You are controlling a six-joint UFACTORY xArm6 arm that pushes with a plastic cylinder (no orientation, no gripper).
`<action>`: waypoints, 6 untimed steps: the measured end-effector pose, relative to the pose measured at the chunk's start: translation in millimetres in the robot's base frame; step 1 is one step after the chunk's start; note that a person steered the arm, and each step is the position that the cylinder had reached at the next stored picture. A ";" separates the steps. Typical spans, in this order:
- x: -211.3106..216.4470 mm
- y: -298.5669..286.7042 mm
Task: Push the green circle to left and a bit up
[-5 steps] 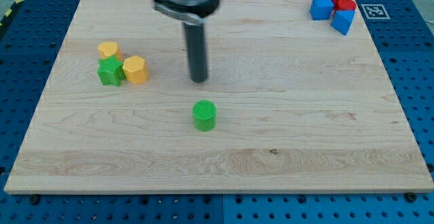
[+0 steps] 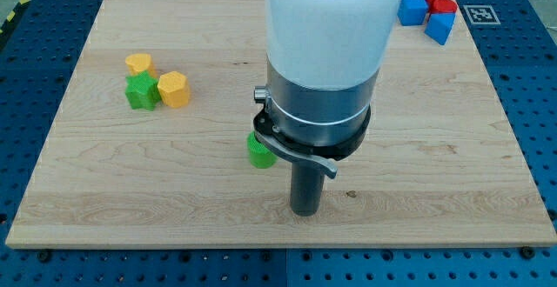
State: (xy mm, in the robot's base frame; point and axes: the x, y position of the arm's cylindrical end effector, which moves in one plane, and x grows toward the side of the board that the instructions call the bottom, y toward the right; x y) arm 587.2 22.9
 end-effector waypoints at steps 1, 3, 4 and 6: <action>-8.4 0.0; -53.2 -21.6; -57.7 -68.9; -99.2 -109.3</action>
